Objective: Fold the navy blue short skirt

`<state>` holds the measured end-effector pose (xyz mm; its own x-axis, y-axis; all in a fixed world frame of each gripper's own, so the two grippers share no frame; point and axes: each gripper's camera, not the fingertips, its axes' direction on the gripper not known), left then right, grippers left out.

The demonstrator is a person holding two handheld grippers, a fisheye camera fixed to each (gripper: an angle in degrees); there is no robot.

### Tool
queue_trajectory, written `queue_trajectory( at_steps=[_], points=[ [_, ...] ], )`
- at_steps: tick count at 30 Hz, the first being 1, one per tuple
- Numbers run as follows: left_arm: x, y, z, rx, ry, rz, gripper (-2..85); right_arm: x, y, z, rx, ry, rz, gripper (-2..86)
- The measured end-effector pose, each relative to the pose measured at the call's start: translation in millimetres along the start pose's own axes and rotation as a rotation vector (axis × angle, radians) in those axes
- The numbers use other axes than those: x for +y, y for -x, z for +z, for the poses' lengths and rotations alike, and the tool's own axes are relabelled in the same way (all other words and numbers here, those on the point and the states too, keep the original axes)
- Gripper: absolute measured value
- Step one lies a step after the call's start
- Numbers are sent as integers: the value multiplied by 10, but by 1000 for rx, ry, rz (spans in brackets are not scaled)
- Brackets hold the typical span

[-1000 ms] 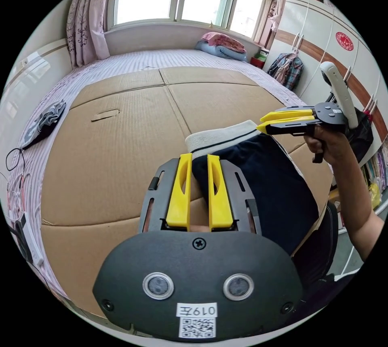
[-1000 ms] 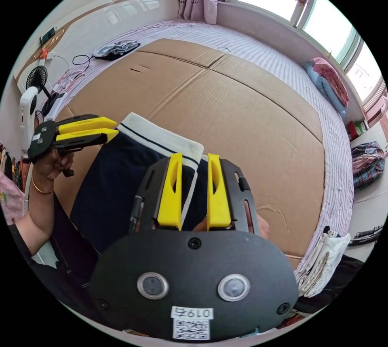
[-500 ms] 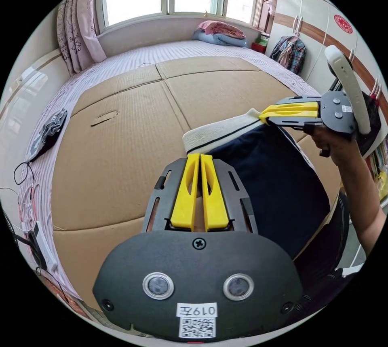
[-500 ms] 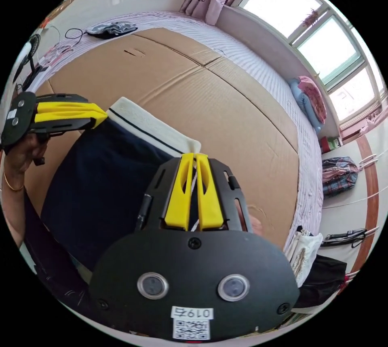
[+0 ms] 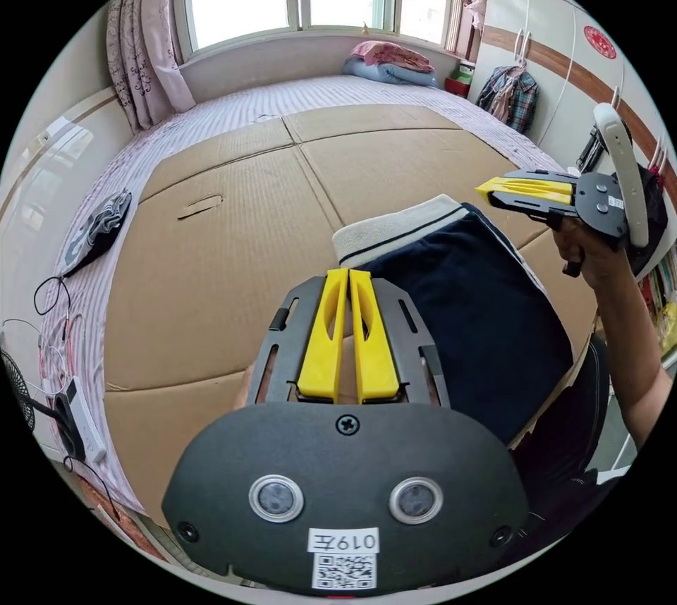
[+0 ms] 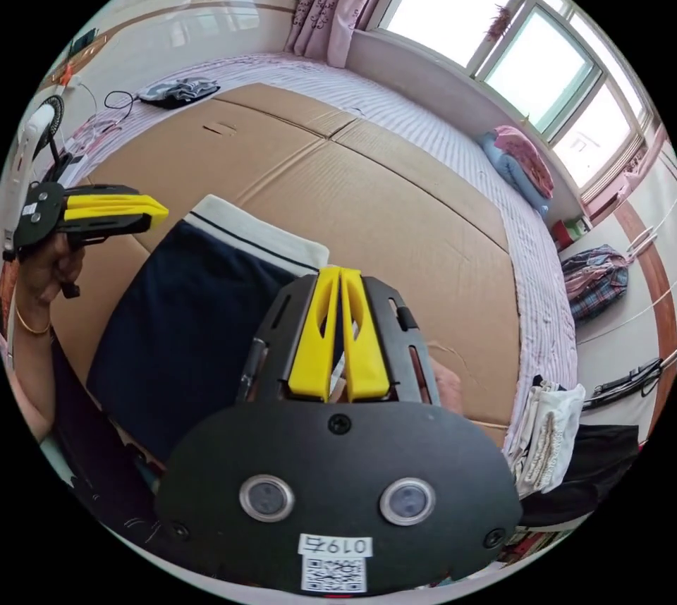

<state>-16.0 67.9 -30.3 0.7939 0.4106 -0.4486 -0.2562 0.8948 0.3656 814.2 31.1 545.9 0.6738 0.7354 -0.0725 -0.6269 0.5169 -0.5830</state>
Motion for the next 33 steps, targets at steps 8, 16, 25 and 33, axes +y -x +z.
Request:
queue_trajectory(
  at_steps=[8,16,25,33],
  points=[
    [160,129,6,142,78,-37,13,425,-135,-36,-108,105,11,63],
    [275,61,86,159,131,-2,11,590,-207,-129,-69,133,9,0],
    [409,129,41,131,118,55,9,832,-375,-336,-54,115,18,34],
    [740,393,-420,186,83,-25,8,1555,-727,-1028,-161,50,122,50]
  ],
)
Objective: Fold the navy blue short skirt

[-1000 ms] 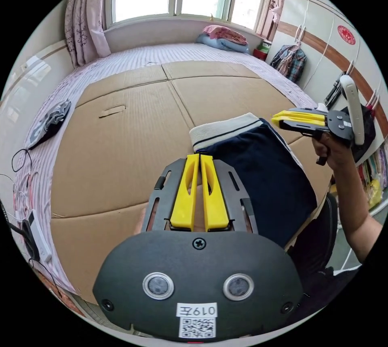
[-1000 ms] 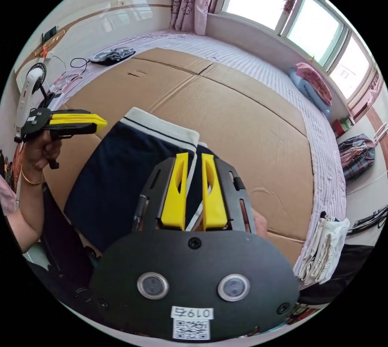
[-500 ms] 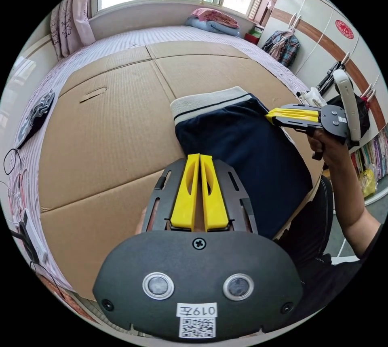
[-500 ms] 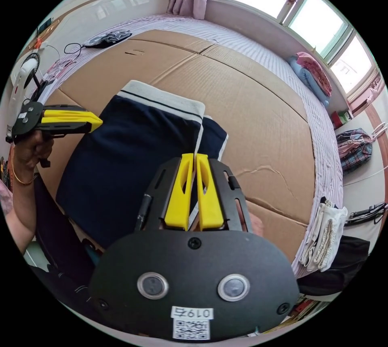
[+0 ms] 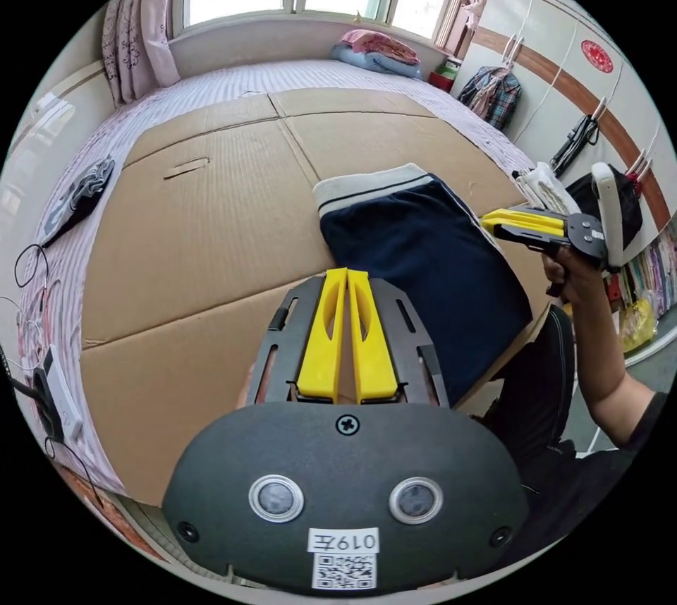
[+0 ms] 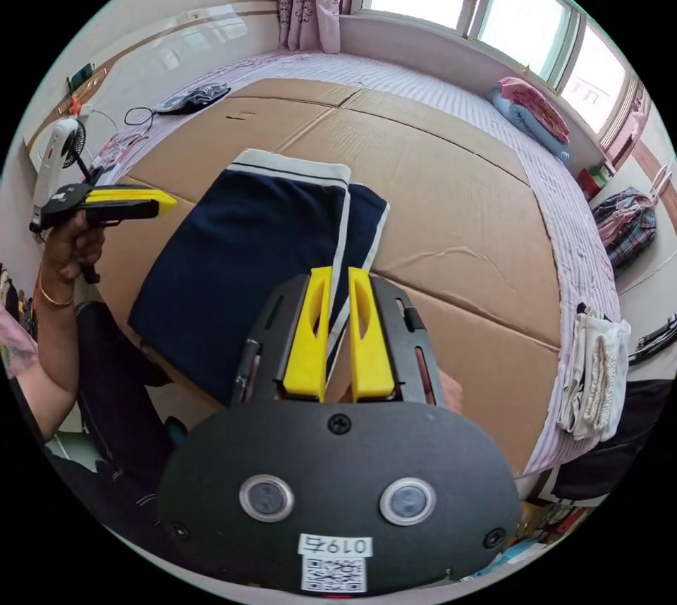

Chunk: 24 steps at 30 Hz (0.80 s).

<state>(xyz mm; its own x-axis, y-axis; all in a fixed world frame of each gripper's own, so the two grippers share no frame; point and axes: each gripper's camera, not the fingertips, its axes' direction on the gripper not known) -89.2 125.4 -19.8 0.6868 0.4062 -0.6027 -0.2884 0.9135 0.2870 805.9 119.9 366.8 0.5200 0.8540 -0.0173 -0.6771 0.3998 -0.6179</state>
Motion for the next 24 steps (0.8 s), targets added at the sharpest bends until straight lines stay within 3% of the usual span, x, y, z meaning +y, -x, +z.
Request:
queue_trajectory(
  at_steps=[5,9,24],
  points=[
    [586,-50,-74,9,1,-124,9,628,4,-440,-15,-48,8,51],
    [1139,60,-228,121,-84,-285,13,996,-48,-685,-61,-73,23,50],
    [1698,123,-248,252,-82,-390,13,1633,-350,-909,-131,-46,81,4]
  ],
)
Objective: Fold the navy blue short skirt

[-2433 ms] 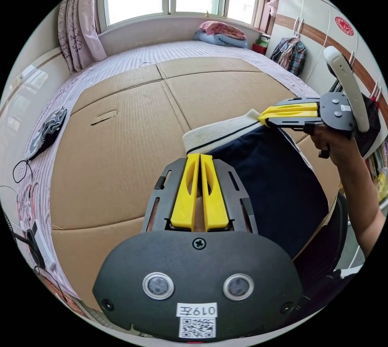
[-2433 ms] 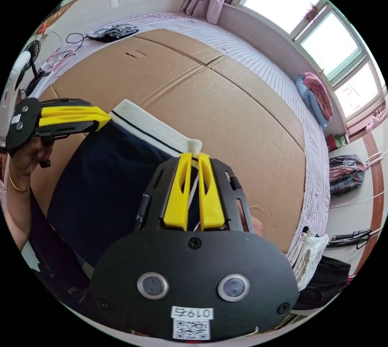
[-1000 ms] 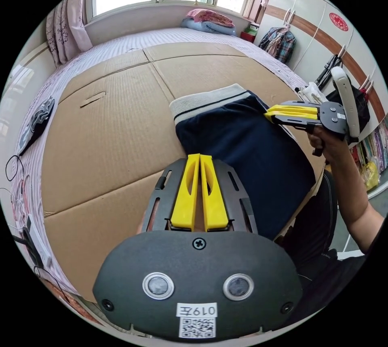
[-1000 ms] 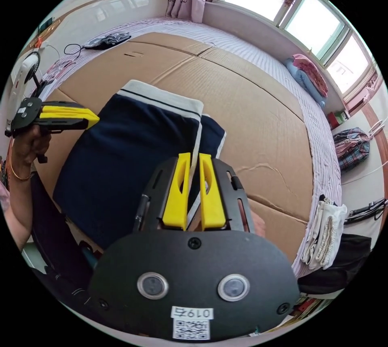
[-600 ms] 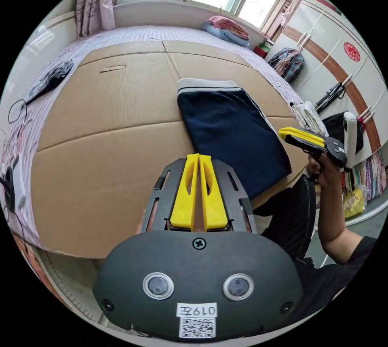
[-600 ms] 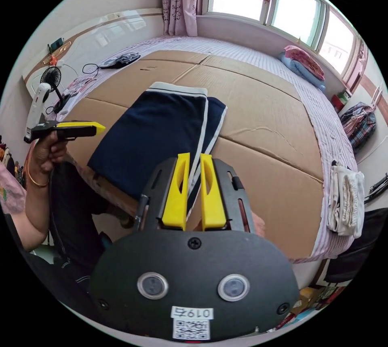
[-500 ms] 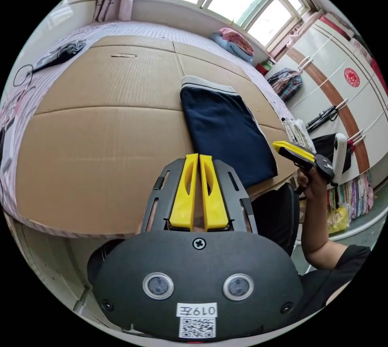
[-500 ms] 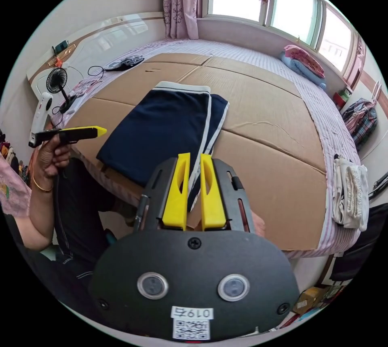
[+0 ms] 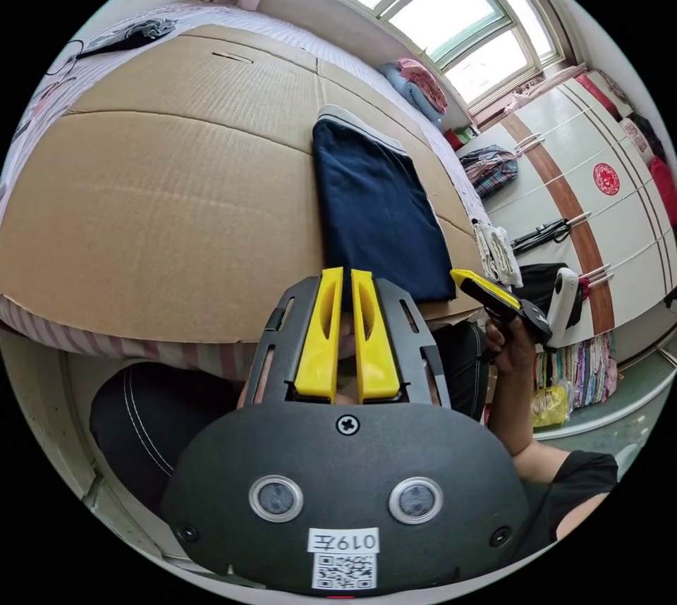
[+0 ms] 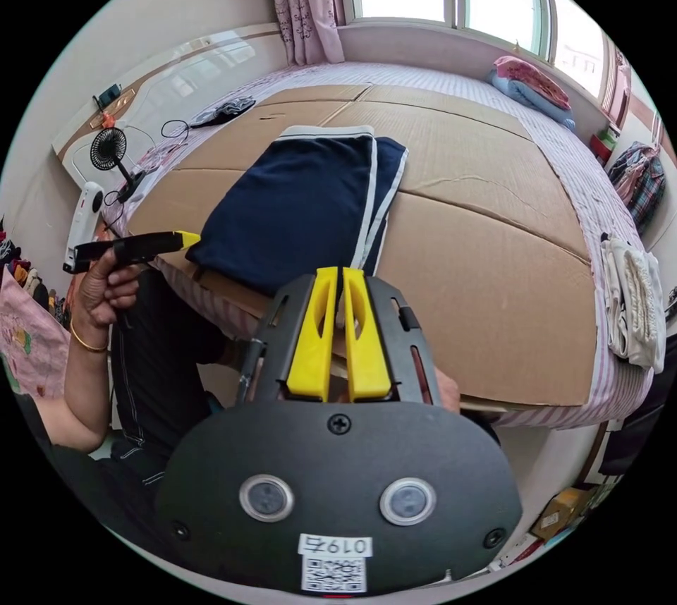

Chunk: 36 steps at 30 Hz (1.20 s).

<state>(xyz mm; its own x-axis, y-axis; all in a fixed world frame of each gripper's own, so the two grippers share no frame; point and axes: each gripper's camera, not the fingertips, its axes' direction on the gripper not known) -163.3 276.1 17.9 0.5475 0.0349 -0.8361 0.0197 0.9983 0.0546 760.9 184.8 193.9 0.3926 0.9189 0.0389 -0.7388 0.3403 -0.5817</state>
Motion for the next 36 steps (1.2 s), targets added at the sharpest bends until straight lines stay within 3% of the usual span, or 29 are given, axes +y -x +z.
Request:
queue_trajectory(
  at_steps=[9,15,22,32,36],
  points=[
    [140,105,-156,-4,5,0,10,212,-136,-64,10,3,-22,-9],
    [349,50,-431,29,-70,39,9,455,-286,-363,-11,-100,-2,-2],
    [553,-95,-517,47,-50,29,9,696,-505,-308,-108,-94,70,70],
    [667,-141,-596,103,-54,-59,8,865,-622,-128,-78,-87,111,17],
    [702,-309,-803,27,-80,-20,9,937,-585,-102,-56,-102,124,9]
  ],
)
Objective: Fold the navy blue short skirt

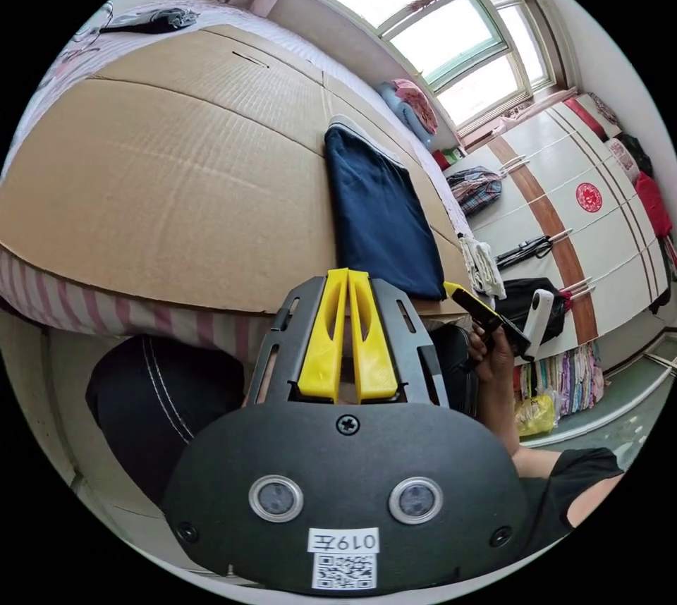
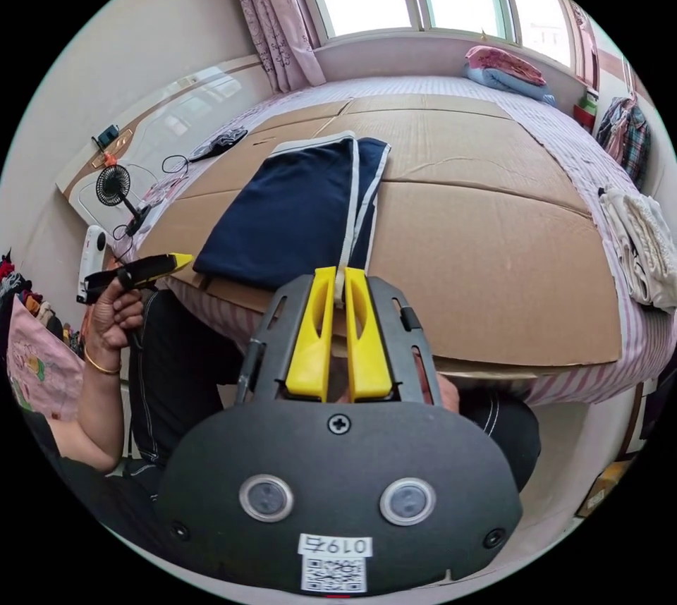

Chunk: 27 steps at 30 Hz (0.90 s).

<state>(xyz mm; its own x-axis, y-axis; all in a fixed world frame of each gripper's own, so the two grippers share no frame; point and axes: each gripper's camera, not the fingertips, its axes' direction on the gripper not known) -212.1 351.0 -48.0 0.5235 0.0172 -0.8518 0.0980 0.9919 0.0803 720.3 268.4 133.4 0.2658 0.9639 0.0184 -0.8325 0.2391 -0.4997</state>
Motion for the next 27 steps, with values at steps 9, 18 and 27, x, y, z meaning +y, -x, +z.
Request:
queue_trajectory(
  at_steps=[9,18,27],
  points=[
    [235,-885,-155,-328,6,181,8,197,163,228,102,-13,-27,3],
    [606,-1815,-172,-389,70,228,8,458,290,49,244,-55,66,-9],
    [1292,-2723,-427,-710,-126,430,7,1120,946,330,463,-120,-173,-8]
  ],
)
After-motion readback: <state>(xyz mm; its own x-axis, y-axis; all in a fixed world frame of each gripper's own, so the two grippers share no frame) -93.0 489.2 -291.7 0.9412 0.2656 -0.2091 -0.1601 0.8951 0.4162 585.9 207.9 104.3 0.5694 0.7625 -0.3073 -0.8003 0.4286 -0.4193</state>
